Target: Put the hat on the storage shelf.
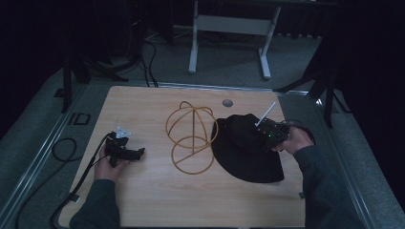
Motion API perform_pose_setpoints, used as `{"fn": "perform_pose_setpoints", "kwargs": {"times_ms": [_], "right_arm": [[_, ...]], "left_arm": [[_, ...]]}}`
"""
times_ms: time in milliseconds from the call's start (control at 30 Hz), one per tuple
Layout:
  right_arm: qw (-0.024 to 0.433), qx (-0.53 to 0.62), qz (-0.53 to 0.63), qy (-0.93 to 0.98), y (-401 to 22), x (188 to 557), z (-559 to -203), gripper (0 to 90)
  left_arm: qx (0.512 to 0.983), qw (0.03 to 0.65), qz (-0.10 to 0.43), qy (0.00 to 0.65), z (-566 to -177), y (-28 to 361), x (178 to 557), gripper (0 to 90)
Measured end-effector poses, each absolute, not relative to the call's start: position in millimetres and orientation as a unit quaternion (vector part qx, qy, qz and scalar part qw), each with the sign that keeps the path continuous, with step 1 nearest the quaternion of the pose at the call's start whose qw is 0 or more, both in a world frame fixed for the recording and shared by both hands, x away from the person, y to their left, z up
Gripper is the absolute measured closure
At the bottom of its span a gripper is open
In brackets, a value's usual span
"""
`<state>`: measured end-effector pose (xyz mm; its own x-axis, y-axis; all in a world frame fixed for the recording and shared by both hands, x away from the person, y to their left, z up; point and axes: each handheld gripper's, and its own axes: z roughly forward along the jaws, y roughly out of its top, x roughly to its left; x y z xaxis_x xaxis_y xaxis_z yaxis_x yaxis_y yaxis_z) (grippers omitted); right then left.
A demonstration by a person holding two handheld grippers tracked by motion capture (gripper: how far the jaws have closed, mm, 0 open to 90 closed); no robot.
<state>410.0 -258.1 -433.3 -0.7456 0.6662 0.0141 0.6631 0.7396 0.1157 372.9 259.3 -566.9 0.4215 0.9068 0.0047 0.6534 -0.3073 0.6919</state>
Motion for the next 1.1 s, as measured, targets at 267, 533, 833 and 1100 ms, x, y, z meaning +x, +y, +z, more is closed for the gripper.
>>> {"fn": "perform_pose_setpoints", "kwargs": {"times_ms": [267, 533, 833, 1100], "right_arm": [[0.024, 0.355, 0.068, 0.932, -263.3, 406.1, -424.8, 84.6], [0.03, 0.346, 0.087, 0.934, -265.4, 403.1, -415.3, 85.1], [0.041, 0.336, 0.099, 0.936, -265.7, 400.1, -404.6, 85.2], [0.053, 0.329, 0.109, 0.936, -265.7, 396.1, -395.0, 85.3]], "left_arm": [[0.783, 0.313, 0.202, 0.498, -566.9, 259.3, 372.9, 2.0], [0.783, 0.313, 0.203, 0.498, -566.9, 259.3, 372.9, 2.0], [0.783, 0.313, 0.203, 0.498, -566.9, 259.3, 372.9, 2.0], [0.783, 0.313, 0.203, 0.498, -566.9, 259.3, 372.9, 2.0]]}}
